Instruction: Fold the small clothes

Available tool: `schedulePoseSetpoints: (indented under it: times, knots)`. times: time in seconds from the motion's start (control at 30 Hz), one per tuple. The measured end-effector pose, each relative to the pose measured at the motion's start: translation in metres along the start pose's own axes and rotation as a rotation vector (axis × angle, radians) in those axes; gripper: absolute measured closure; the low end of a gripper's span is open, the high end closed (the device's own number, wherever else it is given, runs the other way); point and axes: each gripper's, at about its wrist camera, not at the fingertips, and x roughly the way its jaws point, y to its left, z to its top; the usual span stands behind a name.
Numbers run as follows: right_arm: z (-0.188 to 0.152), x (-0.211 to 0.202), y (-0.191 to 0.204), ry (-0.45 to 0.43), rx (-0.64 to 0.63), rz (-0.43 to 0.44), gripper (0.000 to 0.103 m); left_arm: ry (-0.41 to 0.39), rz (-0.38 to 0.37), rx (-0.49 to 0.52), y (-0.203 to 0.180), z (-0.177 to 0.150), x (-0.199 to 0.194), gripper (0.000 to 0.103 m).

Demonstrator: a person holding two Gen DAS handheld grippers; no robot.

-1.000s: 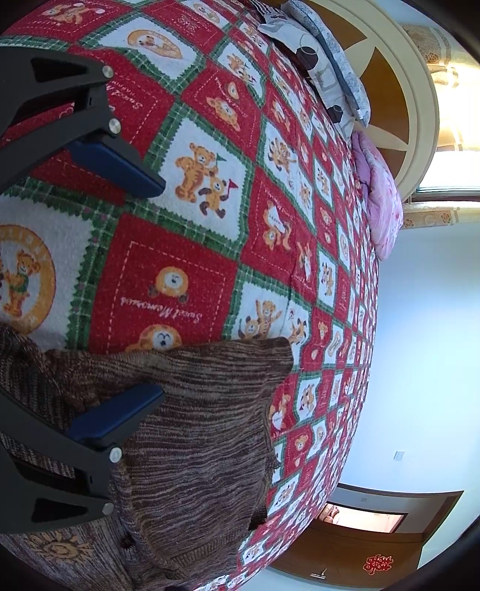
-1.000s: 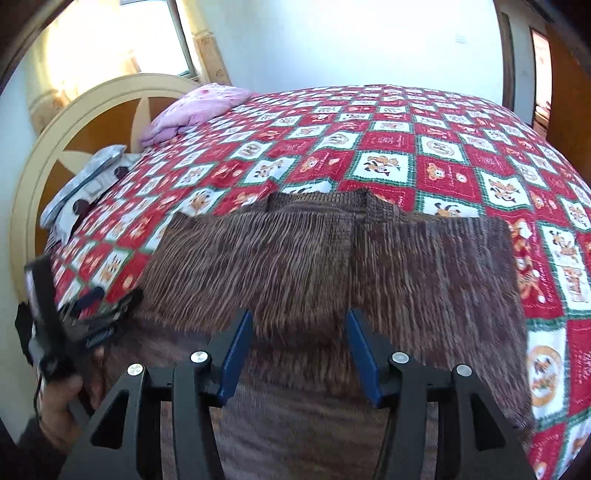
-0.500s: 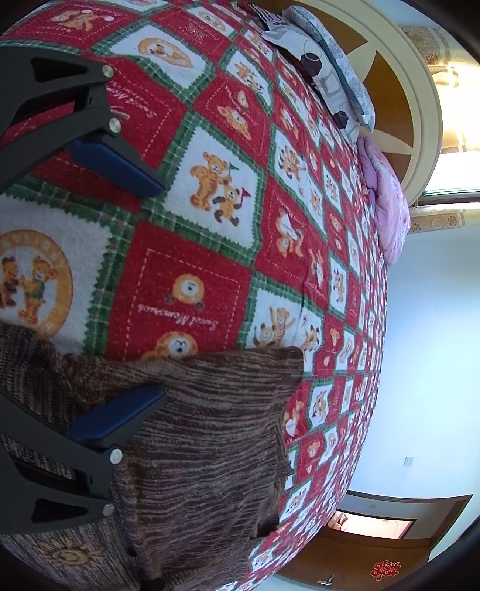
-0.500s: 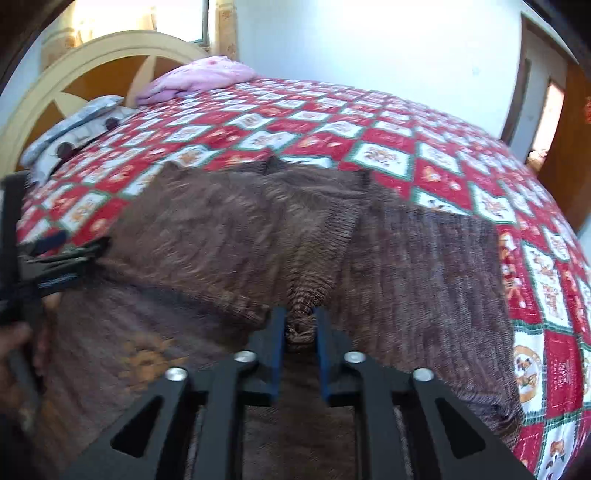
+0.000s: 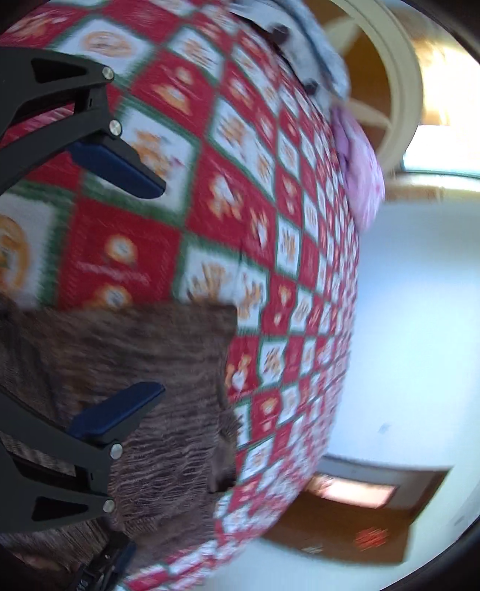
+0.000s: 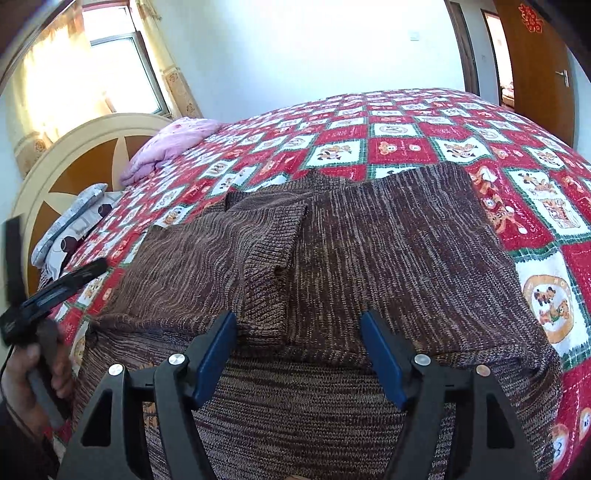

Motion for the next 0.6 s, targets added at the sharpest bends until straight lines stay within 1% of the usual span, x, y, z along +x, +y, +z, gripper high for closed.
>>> schedulePoseSetpoints:
  times: [0.07,0.1,0.13,0.17,0.2,0.23,0.27,0.3,0.37,0.4,0.43,0.47,0.53,0.57,0.6]
  knots:
    - [-0.001,-0.003,-0.006,-0.014,0.028,0.029,0.032,0.051,0.046,0.047,-0.011,0.008,0.022,0.008]
    - [-0.002,-0.004,-0.009,-0.023,0.048,0.046,0.032,0.105,0.035,0.066,-0.017,0.010,0.039,0.018]
    - [-0.002,-0.006,-0.011,-0.030,0.060,0.056,0.032,0.156,0.020,0.075,-0.018,0.011,0.051,0.031]
    - [-0.002,-0.006,-0.014,-0.035,0.073,0.067,0.032,0.205,0.013,0.080,-0.019,0.010,0.061,0.036]
    - [-0.002,-0.007,-0.015,-0.040,0.084,0.077,0.032,0.203,-0.013,0.061,-0.017,0.012,0.062,0.046]
    - [-0.002,-0.007,-0.016,-0.041,0.088,0.083,0.032,0.184,-0.014,0.056,-0.015,0.013,0.059,0.080]
    - [-0.002,-0.007,-0.016,-0.041,0.090,0.087,0.032,0.178,0.007,0.081,-0.017,0.013,0.059,0.097]
    - [-0.002,-0.007,-0.016,-0.042,0.091,0.089,0.032,0.177,0.044,0.115,-0.018,0.010,0.059,0.094]
    - [-0.002,-0.008,-0.016,-0.045,0.093,0.091,0.032,0.167,0.024,0.101,-0.011,0.008,0.056,0.094]
    - [-0.002,-0.008,-0.017,-0.046,0.095,0.093,0.032,0.164,0.046,0.099,-0.006,0.008,0.054,0.096]
    - [-0.003,-0.008,-0.018,-0.048,0.099,0.096,0.032,0.161,0.101,0.096,0.000,0.008,0.054,0.101]
    - [-0.003,-0.008,-0.017,-0.050,0.102,0.097,0.032,0.160,0.113,0.065,0.011,0.008,0.054,0.101]
    - [-0.003,-0.008,-0.018,-0.050,0.103,0.095,0.032,0.171,0.046,-0.001,0.023,0.008,0.053,0.101]
    - [-0.003,-0.008,-0.017,-0.051,0.102,0.094,0.032,0.170,0.010,-0.015,0.024,0.009,0.050,0.101]
    - [-0.003,-0.008,-0.017,-0.051,0.101,0.093,0.032,0.166,-0.004,-0.024,0.024,0.010,0.048,0.098]
